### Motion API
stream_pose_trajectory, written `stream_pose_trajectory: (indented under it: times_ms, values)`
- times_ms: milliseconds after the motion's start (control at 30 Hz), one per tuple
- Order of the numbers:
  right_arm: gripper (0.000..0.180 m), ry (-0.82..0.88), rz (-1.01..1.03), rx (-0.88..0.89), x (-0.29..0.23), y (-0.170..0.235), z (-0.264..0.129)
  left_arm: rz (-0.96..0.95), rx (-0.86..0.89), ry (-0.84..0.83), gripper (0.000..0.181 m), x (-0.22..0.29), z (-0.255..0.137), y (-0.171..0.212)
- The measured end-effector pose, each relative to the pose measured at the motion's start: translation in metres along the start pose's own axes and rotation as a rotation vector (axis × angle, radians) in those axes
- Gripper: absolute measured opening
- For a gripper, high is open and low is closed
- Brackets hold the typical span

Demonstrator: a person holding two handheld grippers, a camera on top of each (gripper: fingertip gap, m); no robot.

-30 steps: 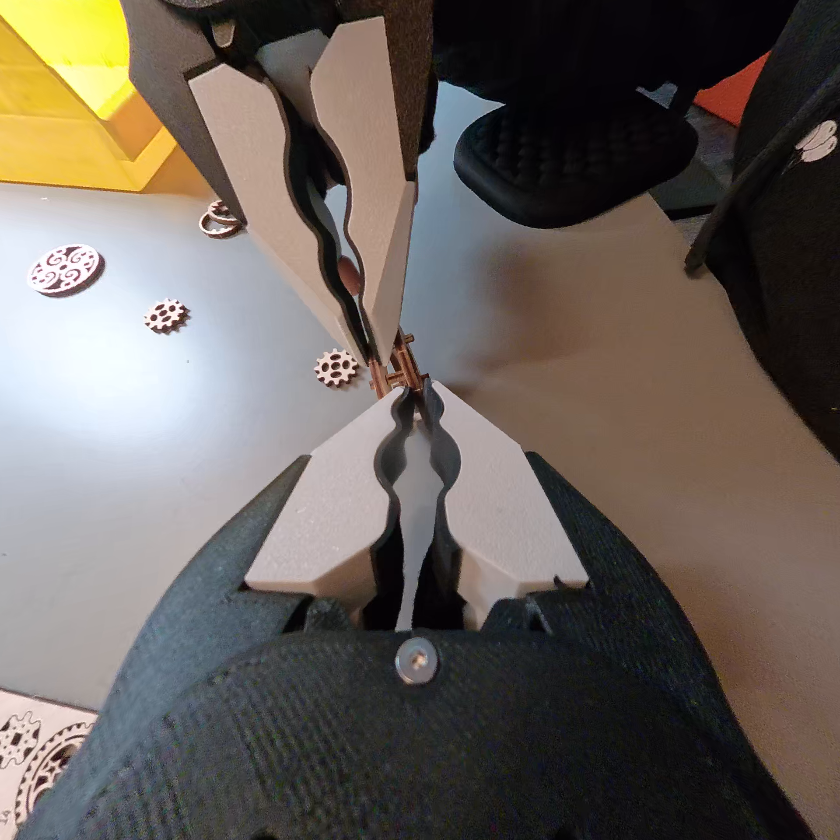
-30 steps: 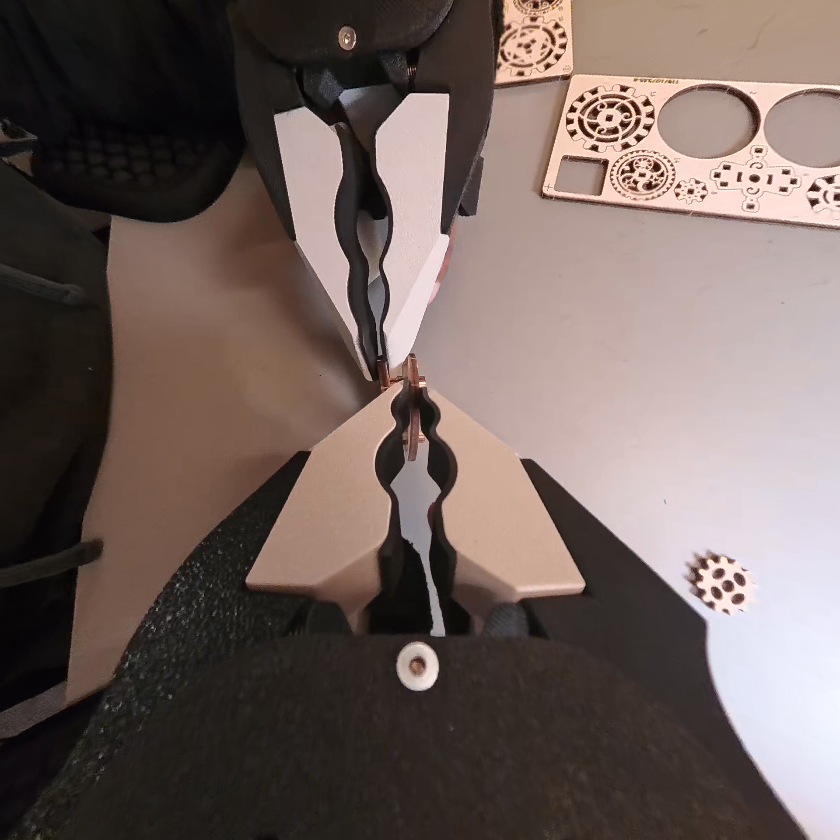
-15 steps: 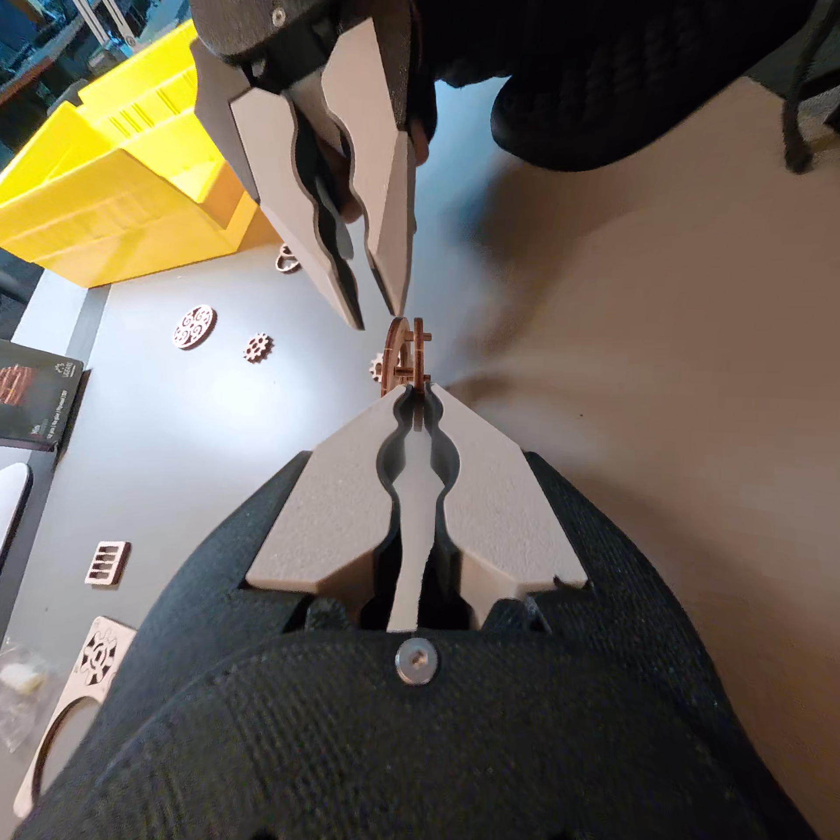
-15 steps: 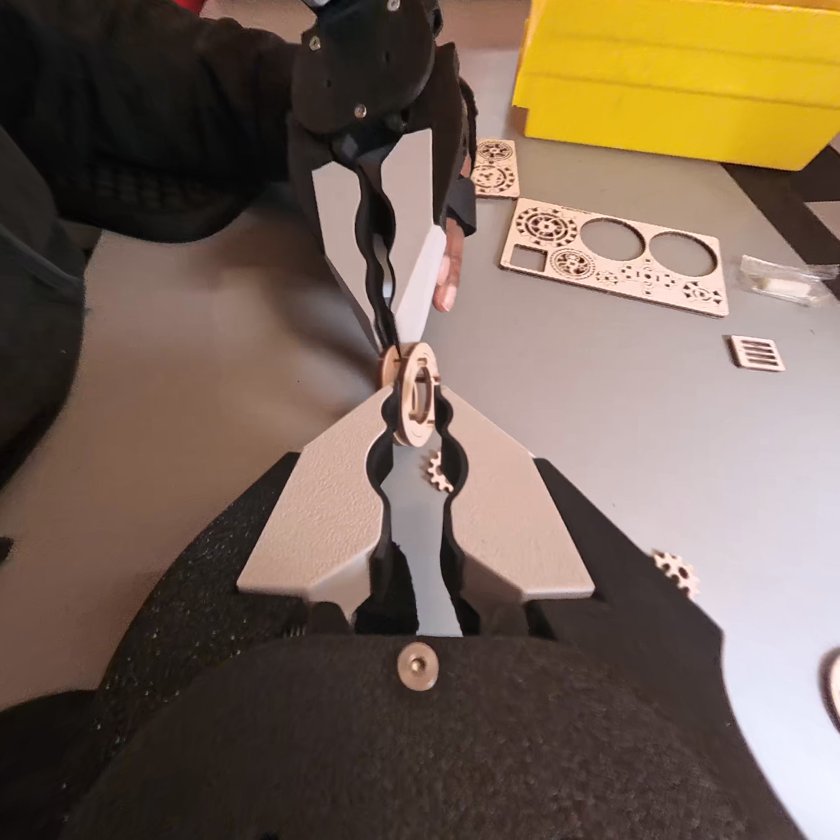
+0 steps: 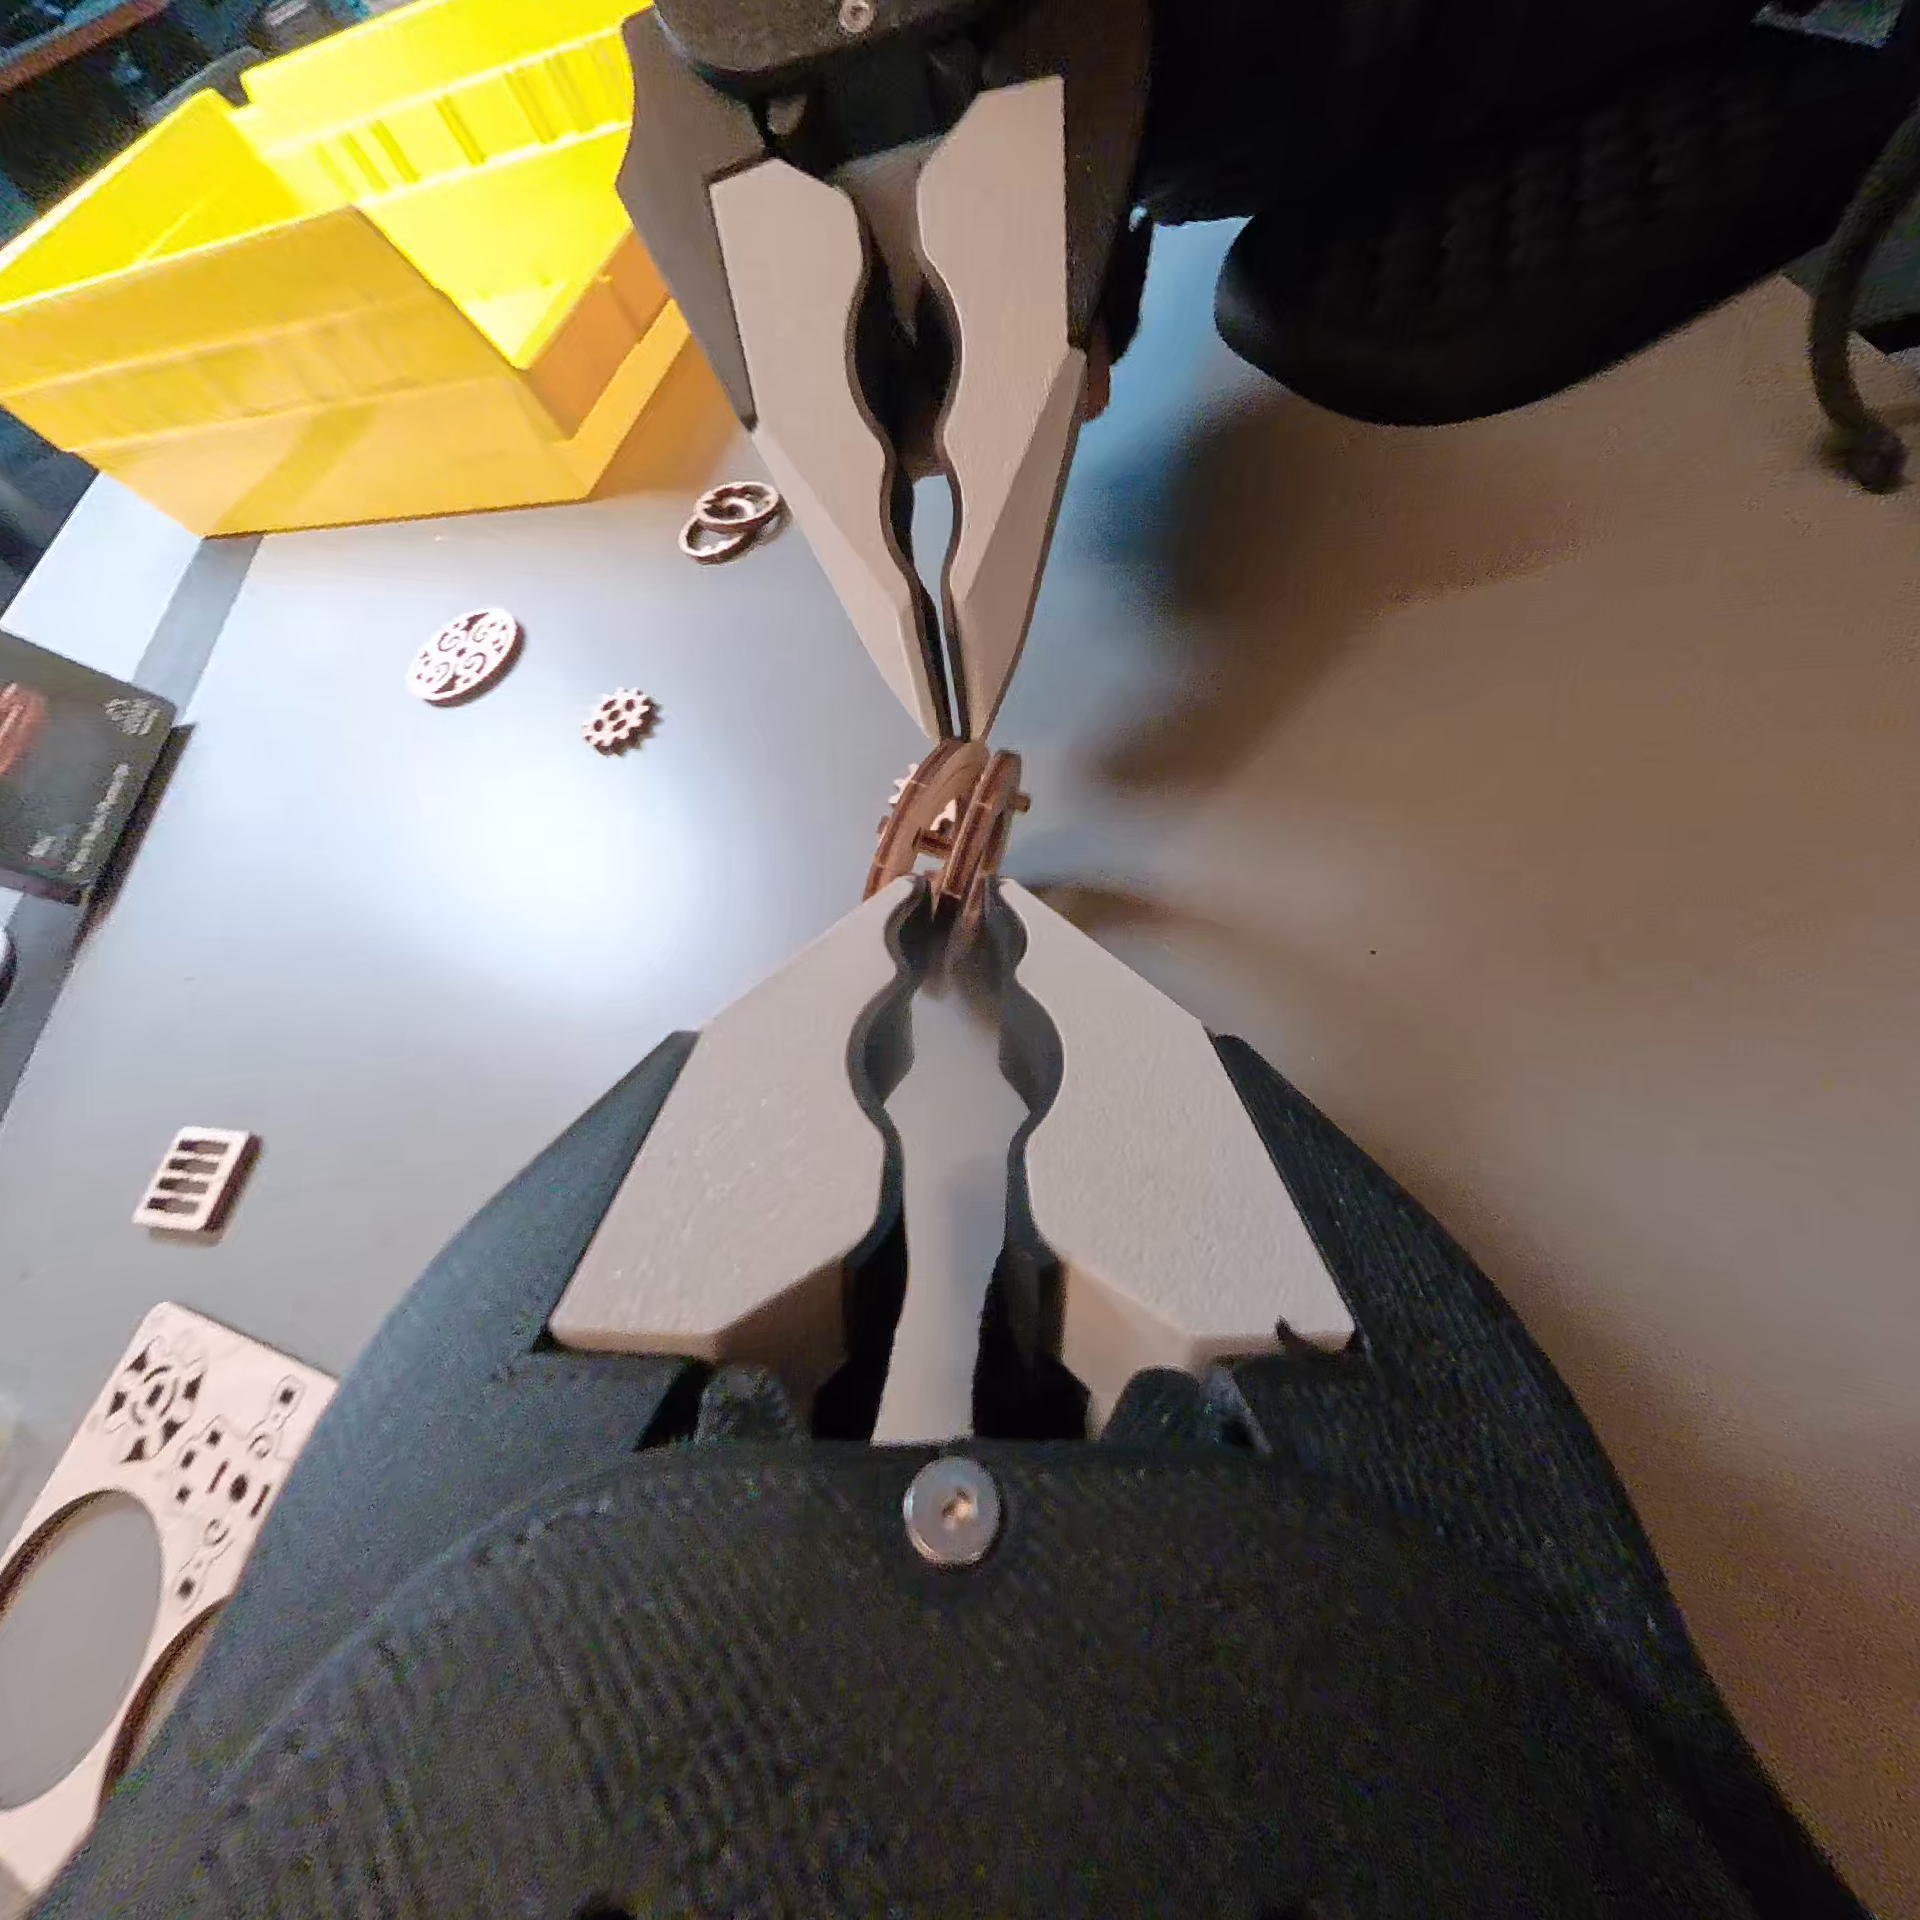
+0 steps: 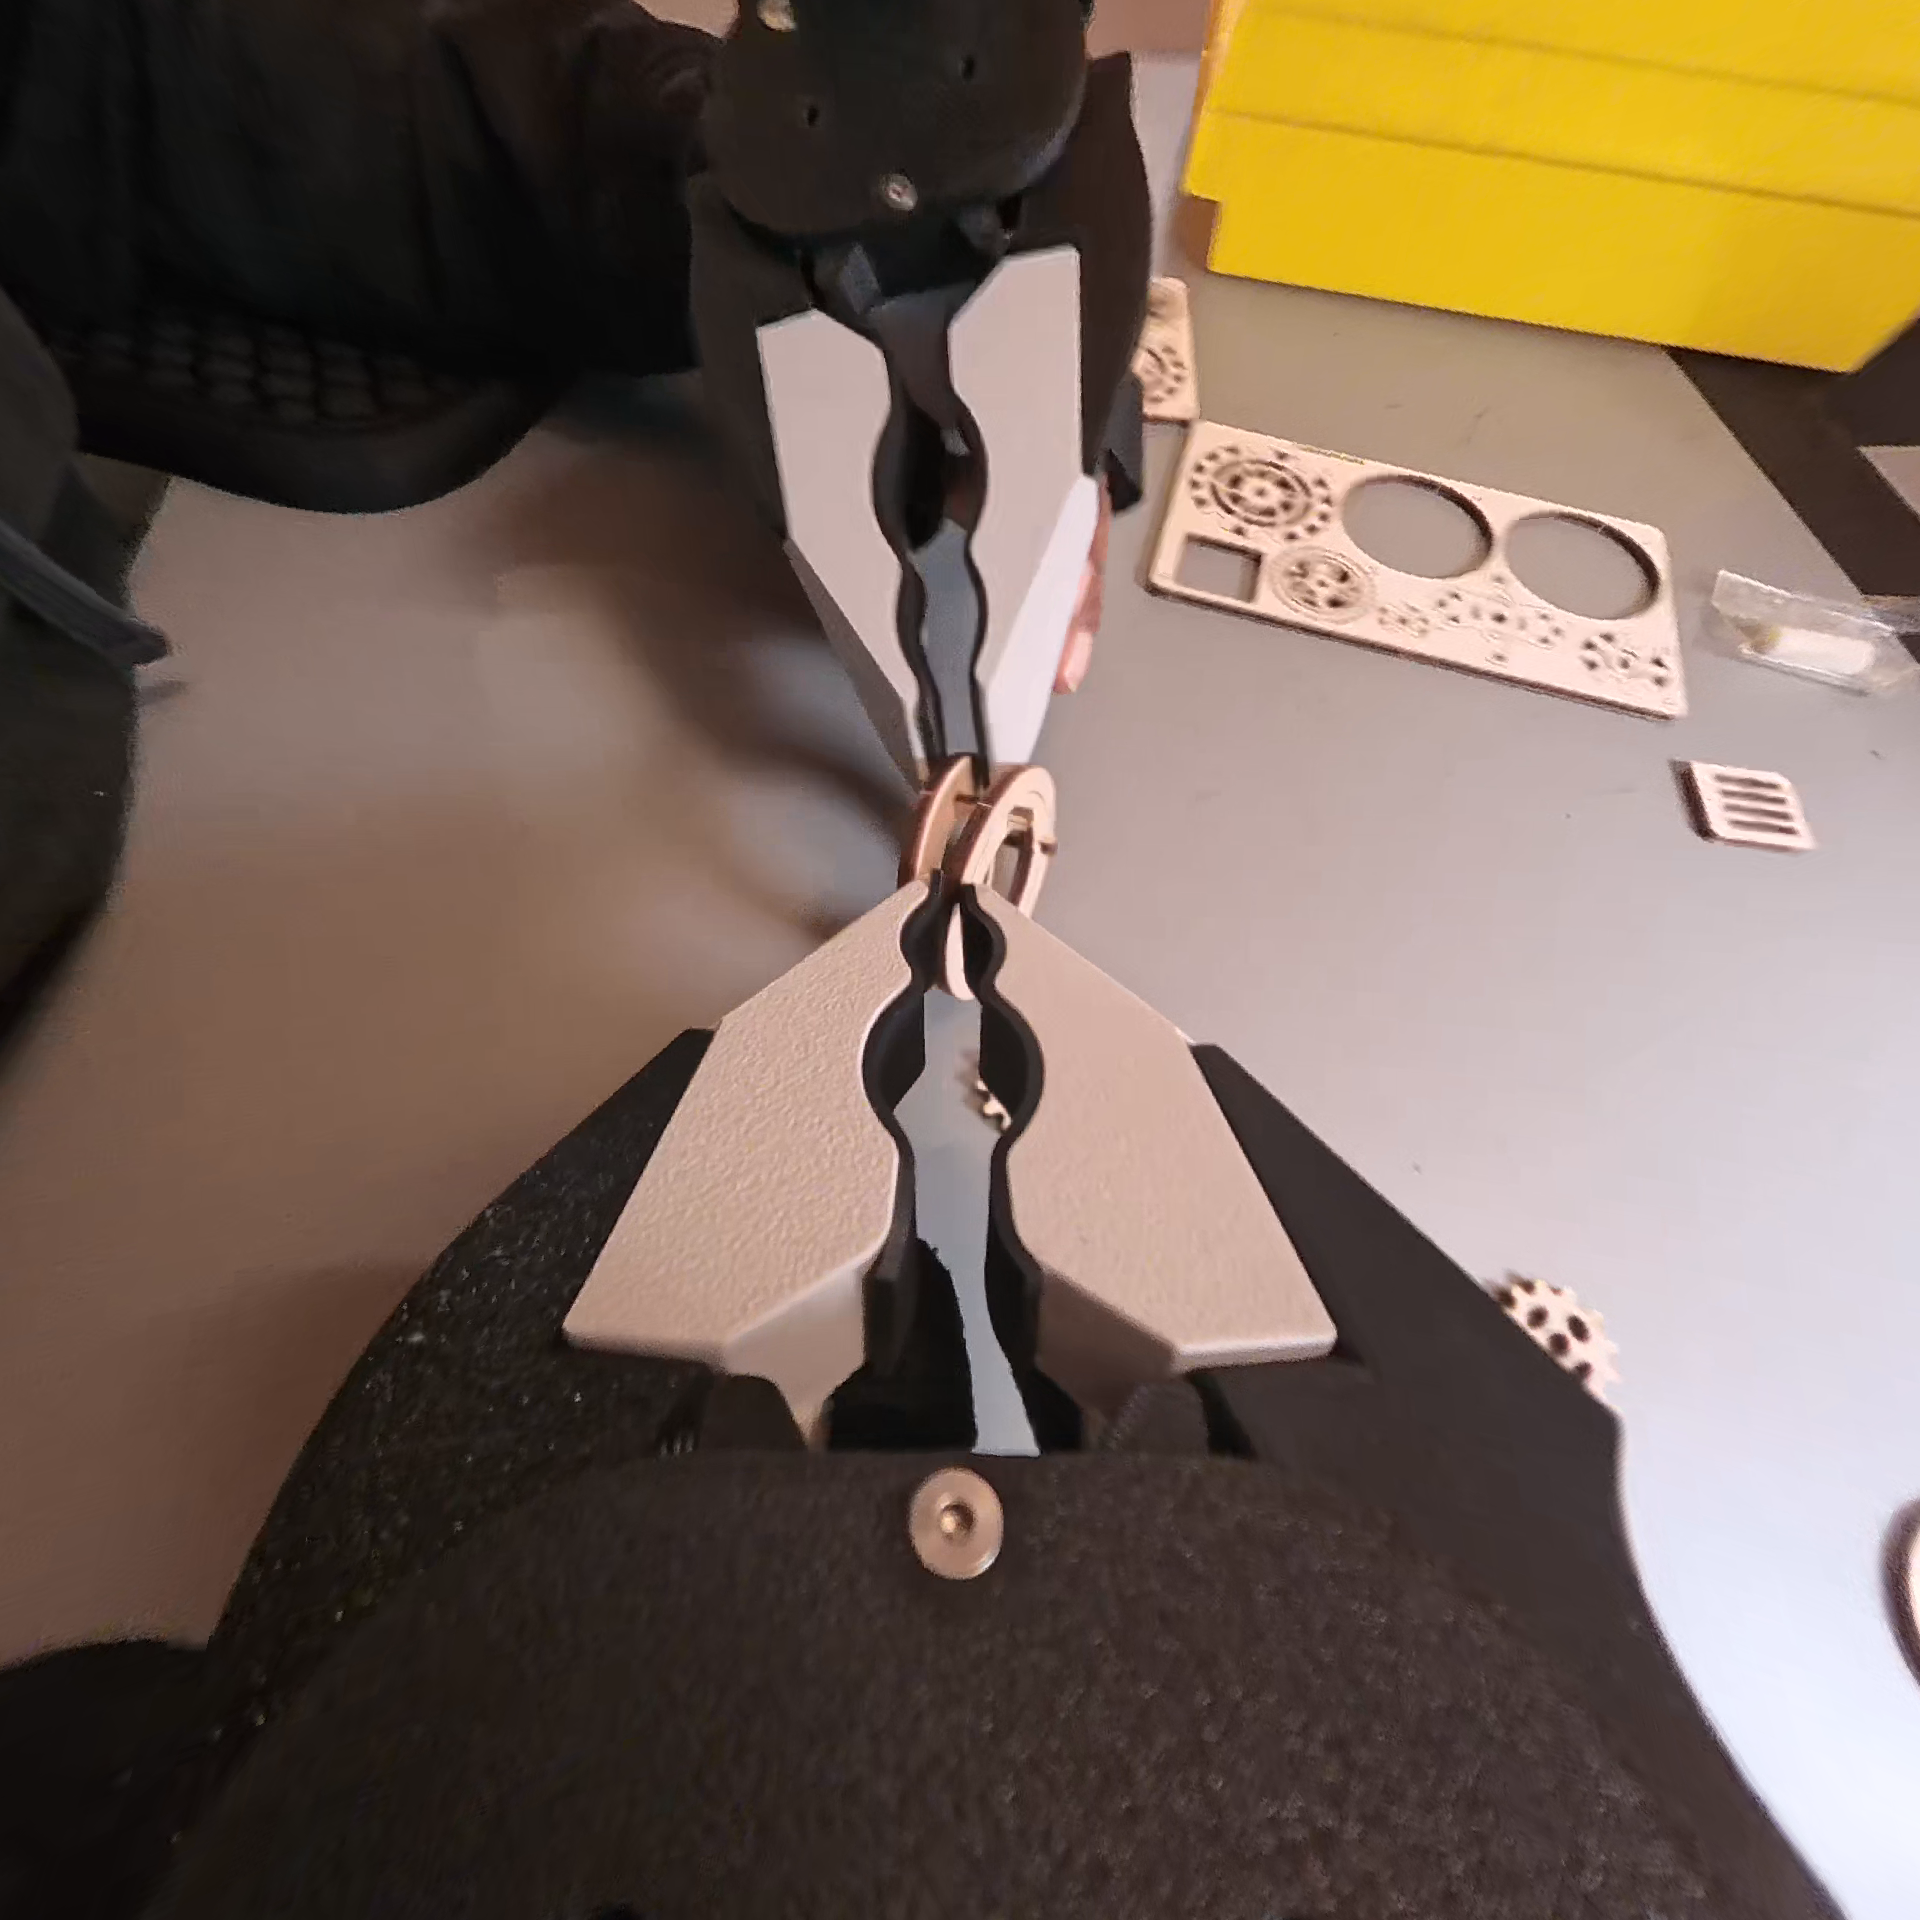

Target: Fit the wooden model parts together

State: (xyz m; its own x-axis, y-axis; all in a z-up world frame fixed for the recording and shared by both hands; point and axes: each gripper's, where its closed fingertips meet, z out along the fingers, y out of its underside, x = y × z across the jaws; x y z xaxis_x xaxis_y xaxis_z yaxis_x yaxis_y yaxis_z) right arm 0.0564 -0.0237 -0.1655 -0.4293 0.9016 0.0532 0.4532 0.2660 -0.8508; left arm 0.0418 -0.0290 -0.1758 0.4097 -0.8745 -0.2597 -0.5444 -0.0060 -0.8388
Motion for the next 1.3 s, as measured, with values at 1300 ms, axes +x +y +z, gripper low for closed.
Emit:
stream_pose_trajectory:
  times_ms: [1300]
  values:
    - [0.015, -0.167, 0.103, 0.015, 0.04, -0.013, 0.025, -0.083, 0.09, -0.017, 0.0, -0.015, -0.027, 0.0]
